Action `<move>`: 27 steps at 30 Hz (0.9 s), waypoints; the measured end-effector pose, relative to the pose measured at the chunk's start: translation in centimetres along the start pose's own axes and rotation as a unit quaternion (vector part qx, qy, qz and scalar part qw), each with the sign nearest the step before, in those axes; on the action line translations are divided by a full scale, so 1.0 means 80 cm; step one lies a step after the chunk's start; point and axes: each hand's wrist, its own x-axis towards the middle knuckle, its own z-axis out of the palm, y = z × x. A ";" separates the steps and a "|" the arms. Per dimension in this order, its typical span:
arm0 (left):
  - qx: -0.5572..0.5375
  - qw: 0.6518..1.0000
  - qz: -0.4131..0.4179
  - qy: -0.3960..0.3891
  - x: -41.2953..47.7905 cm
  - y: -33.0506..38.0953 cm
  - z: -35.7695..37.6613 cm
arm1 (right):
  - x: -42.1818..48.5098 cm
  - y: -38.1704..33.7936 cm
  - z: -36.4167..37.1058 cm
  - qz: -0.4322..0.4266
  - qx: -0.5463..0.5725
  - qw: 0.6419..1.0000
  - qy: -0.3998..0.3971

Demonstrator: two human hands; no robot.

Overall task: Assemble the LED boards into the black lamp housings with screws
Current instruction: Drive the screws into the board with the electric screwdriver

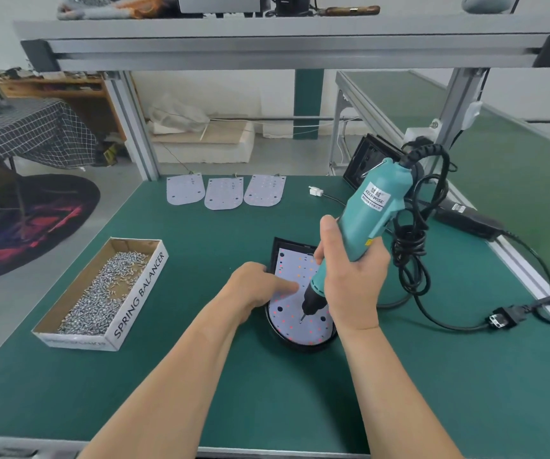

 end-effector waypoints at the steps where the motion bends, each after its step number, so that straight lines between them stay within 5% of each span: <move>1: 0.002 1.000 0.000 0.001 0.001 -0.001 0.000 | 0.000 0.000 0.000 -0.003 -0.003 1.000 -0.001; 19: -0.003 1.000 -0.004 0.014 0.007 -0.006 0.001 | -0.007 -0.016 -0.001 0.014 0.033 0.999 -0.032; 22: -0.006 1.000 0.007 0.010 0.002 -0.006 -0.001 | 0.008 -0.028 -0.003 -0.004 0.059 0.998 0.015; 25: 0.020 0.996 0.015 0.091 -0.005 -0.012 -0.010 | 0.022 -0.034 -0.005 0.012 0.068 0.993 0.094; 27: -0.104 0.986 0.017 0.128 -0.009 -0.017 -0.026 | 0.028 -0.033 -0.009 0.046 0.076 0.986 0.141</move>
